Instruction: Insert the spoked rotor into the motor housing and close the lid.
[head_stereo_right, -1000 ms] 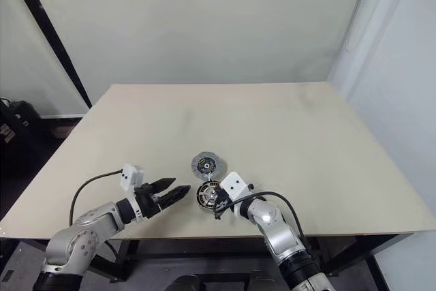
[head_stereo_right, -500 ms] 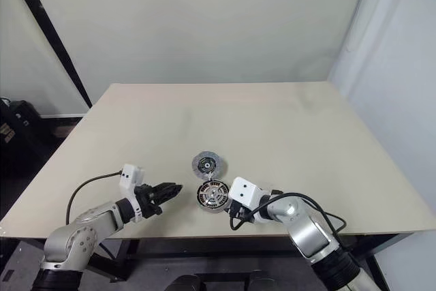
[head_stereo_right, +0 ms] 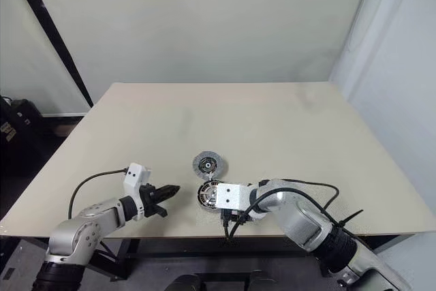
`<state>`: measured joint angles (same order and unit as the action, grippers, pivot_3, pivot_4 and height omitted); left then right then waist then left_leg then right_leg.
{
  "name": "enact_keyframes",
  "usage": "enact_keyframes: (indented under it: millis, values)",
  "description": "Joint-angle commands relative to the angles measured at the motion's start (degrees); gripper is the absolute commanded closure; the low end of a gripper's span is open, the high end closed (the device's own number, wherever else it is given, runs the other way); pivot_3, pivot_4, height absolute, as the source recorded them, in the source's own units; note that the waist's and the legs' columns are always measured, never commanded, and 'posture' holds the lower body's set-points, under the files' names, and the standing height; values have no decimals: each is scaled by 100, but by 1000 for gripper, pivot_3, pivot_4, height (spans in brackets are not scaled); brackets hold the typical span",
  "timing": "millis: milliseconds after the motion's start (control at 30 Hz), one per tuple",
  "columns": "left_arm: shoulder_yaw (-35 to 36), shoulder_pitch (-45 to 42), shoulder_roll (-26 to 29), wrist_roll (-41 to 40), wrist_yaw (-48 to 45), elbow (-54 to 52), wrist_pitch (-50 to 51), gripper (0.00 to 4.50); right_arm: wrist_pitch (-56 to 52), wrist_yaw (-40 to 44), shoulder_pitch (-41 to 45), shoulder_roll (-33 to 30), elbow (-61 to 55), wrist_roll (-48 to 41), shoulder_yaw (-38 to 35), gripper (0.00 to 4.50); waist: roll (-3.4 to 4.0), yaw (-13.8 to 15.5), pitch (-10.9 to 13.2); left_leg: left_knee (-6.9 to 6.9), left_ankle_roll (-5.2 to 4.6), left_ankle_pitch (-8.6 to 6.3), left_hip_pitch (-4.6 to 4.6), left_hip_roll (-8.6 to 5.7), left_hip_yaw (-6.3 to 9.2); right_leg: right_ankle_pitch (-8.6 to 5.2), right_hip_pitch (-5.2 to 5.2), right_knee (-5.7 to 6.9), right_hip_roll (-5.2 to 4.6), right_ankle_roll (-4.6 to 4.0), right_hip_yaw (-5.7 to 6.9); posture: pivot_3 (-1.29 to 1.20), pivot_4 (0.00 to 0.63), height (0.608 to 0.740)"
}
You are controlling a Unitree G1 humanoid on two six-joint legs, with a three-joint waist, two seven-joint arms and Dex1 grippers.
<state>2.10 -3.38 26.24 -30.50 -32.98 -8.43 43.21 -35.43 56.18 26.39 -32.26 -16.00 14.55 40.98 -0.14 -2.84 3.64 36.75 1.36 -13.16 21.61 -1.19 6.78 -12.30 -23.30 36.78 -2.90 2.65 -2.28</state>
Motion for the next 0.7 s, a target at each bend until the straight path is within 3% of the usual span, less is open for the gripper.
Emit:
enact_keyframes:
  millis: [33, 567, 700]
  values:
    - [-67, -115, 38, 121, -56, -47, -87, 4483, 57, 166, 307, 52, 59, 217, 166, 1803, 0, 1, 0, 1, 0, 0, 0, 0, 1, 0, 0, 0, 0, 0, 1, 0, 0, 740]
    - [-218, 46, -39, 403, -76, -45, -250, 4483, 500, 19, 374, 470, 932, 610, 506, 1803, 0, 0, -1, 3, 0, 0, -1, -1, 4, 1, 2, 4, 0, 1, 1, 0, 0, 740]
    - [-201, 51, -56, 454, -63, -20, -277, 4500, 476, 9, 294, 534, 938, 590, 428, 2685, 0, 0, -1, 3, 0, 0, -2, -1, 4, 1, 3, 8, 0, 1, 1, 0, 0, 740]
